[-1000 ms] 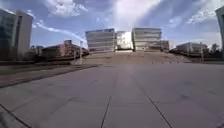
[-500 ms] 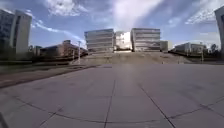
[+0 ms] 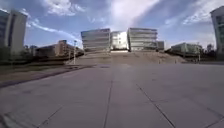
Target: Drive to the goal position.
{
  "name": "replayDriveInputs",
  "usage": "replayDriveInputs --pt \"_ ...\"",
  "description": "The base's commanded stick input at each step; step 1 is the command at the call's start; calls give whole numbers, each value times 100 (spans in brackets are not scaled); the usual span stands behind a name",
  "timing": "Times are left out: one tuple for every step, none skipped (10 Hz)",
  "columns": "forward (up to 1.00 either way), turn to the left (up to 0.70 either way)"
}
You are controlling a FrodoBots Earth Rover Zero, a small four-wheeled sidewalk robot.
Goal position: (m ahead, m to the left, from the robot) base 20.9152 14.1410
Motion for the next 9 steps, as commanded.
replayDriveInputs --pt "70 -14" --pt "70 -14" --pt "70 -13" --pt "70 -2" --pt "70 0" --pt "70 0" --pt "70 0" --pt "70 0" --pt "70 0"
